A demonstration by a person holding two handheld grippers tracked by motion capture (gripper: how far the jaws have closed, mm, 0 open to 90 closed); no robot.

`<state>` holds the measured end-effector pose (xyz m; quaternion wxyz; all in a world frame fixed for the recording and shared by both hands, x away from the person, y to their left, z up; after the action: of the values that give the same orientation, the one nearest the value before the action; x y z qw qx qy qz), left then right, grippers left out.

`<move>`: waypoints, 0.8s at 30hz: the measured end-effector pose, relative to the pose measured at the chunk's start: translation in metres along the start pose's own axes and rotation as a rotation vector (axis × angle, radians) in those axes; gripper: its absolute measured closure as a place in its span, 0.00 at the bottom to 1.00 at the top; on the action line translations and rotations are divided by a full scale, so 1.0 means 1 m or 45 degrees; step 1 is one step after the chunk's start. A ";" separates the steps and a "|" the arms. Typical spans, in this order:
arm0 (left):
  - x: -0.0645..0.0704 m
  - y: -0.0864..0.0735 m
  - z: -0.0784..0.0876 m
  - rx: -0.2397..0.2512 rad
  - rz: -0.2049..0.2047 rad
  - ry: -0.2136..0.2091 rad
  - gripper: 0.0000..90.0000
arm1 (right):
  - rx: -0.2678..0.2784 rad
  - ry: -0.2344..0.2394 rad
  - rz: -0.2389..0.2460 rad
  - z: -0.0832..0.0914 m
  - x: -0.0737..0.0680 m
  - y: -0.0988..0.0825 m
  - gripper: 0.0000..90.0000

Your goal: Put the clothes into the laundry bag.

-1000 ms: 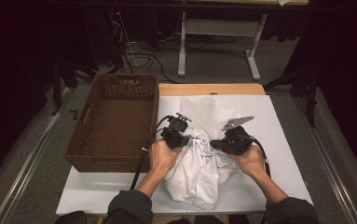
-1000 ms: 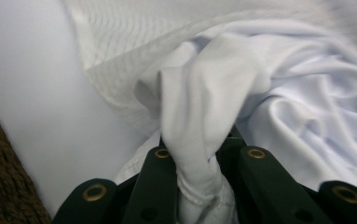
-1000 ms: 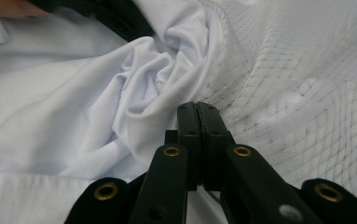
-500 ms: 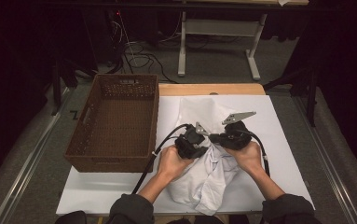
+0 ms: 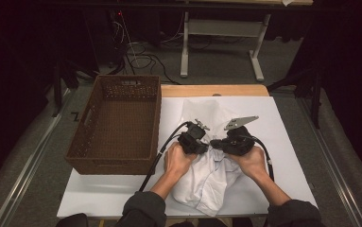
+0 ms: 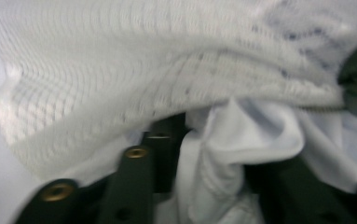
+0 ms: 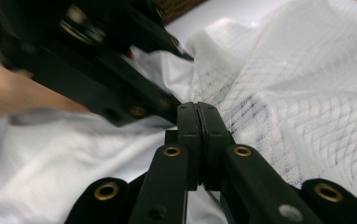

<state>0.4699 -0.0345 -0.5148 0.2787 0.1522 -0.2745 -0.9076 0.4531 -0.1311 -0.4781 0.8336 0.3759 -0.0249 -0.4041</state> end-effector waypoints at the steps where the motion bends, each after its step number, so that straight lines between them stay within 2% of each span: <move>1: 0.000 -0.001 0.005 -0.004 -0.001 -0.006 0.59 | -0.006 -0.007 -0.006 -0.001 0.001 -0.002 1.00; 3: 0.001 -0.002 0.016 0.018 0.024 -0.026 0.53 | -0.026 -0.019 -0.009 -0.002 0.004 -0.006 1.00; 5: 0.001 -0.004 0.029 0.024 0.030 -0.022 0.50 | -0.042 -0.029 -0.015 -0.003 0.007 -0.009 1.00; 6: 0.000 -0.006 0.035 0.016 0.029 -0.012 0.49 | -0.048 -0.035 0.002 -0.003 0.009 -0.009 1.00; 9: -0.004 -0.014 0.044 -0.040 0.025 0.021 0.45 | -0.060 -0.044 -0.008 -0.005 0.009 -0.010 1.00; 10: -0.007 -0.017 0.045 -0.052 0.029 0.031 0.45 | -0.065 -0.047 0.001 -0.005 0.010 -0.010 1.00; 13: -0.011 -0.027 0.038 -0.083 0.098 0.014 0.44 | -0.082 -0.064 0.015 -0.008 0.010 -0.011 1.00; 16: -0.010 -0.036 0.025 -0.150 0.111 0.056 0.44 | -0.088 -0.065 0.020 -0.010 0.011 -0.011 1.00; 18: -0.011 -0.043 0.013 -0.192 0.151 0.055 0.45 | -0.095 -0.068 0.003 -0.010 0.012 -0.012 1.00; 20: -0.012 -0.047 0.006 -0.177 0.202 0.025 0.52 | -0.095 -0.069 0.009 -0.010 0.011 -0.011 1.00; 21: -0.014 -0.047 0.006 -0.143 0.198 0.023 0.62 | -0.094 -0.070 0.010 -0.010 0.011 -0.011 1.00; 22: -0.014 -0.047 0.007 -0.123 0.222 0.007 0.72 | -0.091 -0.069 0.010 -0.010 0.012 -0.011 1.00; 24: -0.013 -0.044 0.013 -0.079 0.202 0.011 0.82 | -0.084 -0.066 -0.003 -0.009 0.012 -0.010 1.00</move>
<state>0.4566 0.0091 -0.5285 0.3556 0.1251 -0.2565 -0.8900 0.4574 -0.1378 -0.4944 0.8441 0.3374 -0.0327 -0.4154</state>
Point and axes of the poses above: each handheld gripper's, and its own axes: z roughly backward along the jaws, y roughly out of its top, x roughly to its right, the point moved 8 cm from there along -z, roughly forward along the jaws, and after that the axes turned 14 degrees about -z, right-handed, at the moved point
